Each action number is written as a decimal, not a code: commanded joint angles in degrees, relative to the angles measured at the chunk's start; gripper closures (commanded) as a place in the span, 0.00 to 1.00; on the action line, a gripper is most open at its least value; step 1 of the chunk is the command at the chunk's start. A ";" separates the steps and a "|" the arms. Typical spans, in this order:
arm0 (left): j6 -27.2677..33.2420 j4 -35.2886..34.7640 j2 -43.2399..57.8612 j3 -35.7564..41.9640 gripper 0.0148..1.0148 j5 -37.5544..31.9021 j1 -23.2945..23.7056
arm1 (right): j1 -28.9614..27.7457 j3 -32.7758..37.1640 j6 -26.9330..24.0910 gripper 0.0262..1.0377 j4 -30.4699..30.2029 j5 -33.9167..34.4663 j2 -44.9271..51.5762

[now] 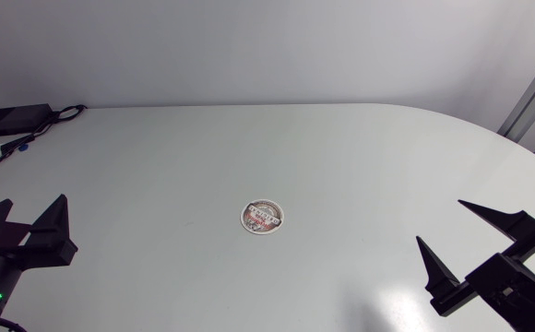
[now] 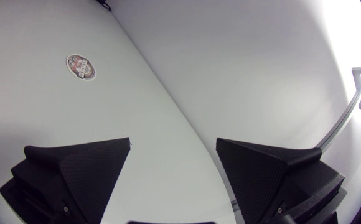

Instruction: Turn the coaster over.

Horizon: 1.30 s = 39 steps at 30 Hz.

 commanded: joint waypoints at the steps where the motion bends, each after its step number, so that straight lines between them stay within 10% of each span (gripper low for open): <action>1: -0.46 1.06 -1.02 -1.63 0.03 -0.24 -0.35 | -0.78 -2.75 3.40 0.04 1.07 -1.28 -0.58; 25: -0.55 1.85 -1.11 -1.72 0.03 -1.04 -0.44 | -1.48 -3.80 6.12 0.04 7.84 -9.90 -0.67; 39: -1.25 1.85 -1.11 -2.42 0.03 -1.39 -0.44 | -3.94 -3.89 28.54 0.04 7.84 -9.81 -0.58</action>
